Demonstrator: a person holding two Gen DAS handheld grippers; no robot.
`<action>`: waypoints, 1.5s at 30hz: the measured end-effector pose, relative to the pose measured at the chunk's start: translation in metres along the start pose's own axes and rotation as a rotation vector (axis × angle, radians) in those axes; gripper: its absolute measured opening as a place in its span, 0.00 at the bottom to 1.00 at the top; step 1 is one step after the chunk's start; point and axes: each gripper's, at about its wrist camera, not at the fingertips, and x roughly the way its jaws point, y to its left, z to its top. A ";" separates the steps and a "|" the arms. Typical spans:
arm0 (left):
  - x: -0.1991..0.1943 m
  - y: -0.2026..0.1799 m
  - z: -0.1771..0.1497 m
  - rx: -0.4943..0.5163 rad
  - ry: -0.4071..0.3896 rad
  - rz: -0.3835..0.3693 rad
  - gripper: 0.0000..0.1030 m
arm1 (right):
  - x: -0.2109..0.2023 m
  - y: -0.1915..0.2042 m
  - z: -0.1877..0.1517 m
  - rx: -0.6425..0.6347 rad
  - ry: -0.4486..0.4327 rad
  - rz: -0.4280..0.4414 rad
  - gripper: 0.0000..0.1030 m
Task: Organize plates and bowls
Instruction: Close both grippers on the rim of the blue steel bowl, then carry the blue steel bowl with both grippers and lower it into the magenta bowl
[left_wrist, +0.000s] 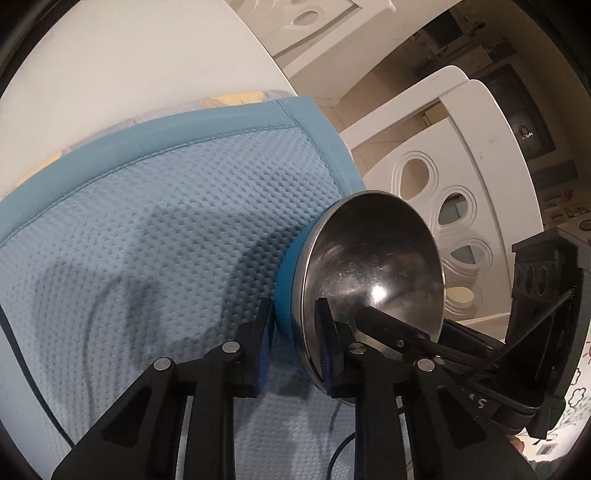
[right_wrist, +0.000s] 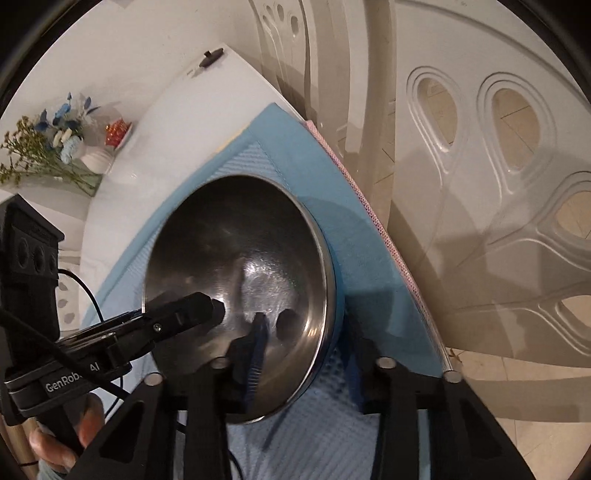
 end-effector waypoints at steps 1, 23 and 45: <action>-0.001 -0.002 -0.001 0.010 -0.005 0.004 0.18 | 0.002 0.000 0.000 -0.002 0.001 -0.007 0.29; -0.133 -0.024 -0.114 -0.045 -0.184 0.058 0.18 | -0.076 0.060 -0.073 -0.145 0.019 0.009 0.29; -0.194 0.011 -0.255 -0.263 -0.291 0.074 0.18 | -0.107 0.139 -0.177 -0.341 0.072 0.075 0.30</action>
